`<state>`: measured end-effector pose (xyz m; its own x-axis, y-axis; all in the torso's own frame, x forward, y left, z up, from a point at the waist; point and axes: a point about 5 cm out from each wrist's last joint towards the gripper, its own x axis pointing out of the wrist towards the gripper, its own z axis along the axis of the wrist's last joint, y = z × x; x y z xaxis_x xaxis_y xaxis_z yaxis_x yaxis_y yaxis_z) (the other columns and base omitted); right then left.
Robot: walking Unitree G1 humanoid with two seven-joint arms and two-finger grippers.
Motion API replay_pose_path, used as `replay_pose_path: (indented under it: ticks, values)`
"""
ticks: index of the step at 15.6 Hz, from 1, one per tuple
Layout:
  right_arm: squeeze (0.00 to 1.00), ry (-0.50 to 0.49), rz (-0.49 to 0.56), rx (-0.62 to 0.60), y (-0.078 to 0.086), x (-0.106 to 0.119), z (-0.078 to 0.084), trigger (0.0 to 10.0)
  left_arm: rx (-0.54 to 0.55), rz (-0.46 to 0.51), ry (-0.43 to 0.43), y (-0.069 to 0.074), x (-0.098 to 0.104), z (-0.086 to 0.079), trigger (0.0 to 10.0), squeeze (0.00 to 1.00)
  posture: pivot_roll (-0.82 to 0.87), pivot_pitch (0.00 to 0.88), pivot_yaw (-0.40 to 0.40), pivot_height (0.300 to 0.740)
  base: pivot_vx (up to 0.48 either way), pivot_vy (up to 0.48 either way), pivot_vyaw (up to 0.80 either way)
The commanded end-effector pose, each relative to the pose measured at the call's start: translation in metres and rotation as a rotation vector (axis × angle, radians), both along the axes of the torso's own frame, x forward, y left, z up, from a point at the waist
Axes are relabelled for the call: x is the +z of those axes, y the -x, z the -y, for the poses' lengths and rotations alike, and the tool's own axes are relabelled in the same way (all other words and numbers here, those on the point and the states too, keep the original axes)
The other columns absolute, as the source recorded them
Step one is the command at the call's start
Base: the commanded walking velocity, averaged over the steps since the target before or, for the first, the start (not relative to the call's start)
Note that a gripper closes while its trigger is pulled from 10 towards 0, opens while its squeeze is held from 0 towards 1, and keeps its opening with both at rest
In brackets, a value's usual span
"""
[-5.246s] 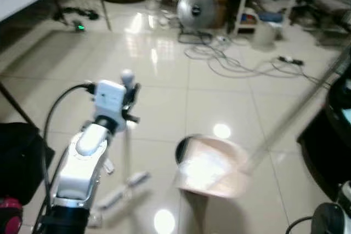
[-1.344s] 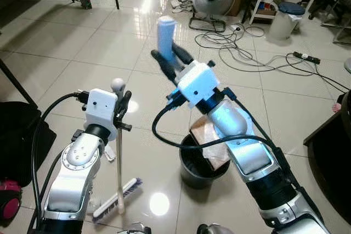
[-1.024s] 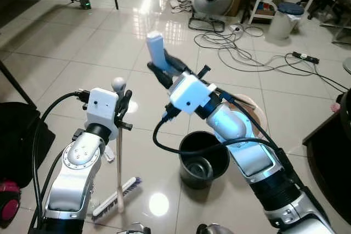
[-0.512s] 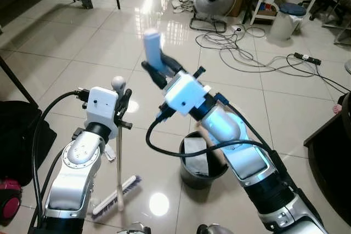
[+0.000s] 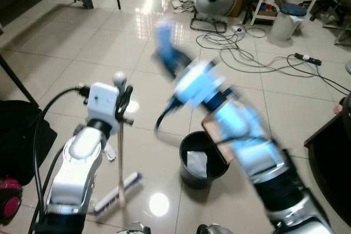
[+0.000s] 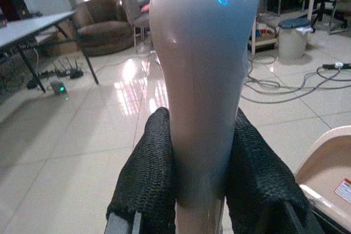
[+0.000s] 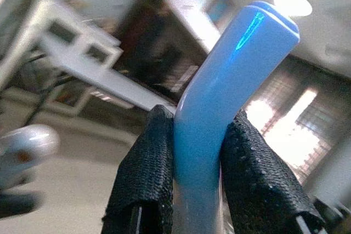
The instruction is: Sweep floor
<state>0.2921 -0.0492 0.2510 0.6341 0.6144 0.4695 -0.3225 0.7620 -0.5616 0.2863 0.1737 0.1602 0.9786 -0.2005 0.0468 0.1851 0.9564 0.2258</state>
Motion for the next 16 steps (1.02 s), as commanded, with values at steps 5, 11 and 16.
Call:
replay_pose_path:
  ticks: [5,11,16]
  values:
    - [0.0,-0.508,-0.022,-0.192,-0.002,0.073,0.072,10.0,-0.109,0.07,-0.018,-0.011,0.023,0.016,10.0,0.0,0.02,0.043,0.007,0.74,0.0,0.0,0.0]
    - [0.0,-0.596,-0.069,-0.326,0.005,0.076,0.092,10.0,-0.132,0.086,-0.037,-0.012,0.034,0.015,10.0,0.0,0.02,0.039,-0.003,0.74,-0.126,0.0,0.0]
    - [0.0,-0.662,-0.209,-0.243,0.012,0.062,0.088,10.0,-0.134,0.094,-0.04,-0.007,0.038,0.014,10.0,0.0,0.03,0.028,-0.014,0.74,-0.276,0.0,0.0]
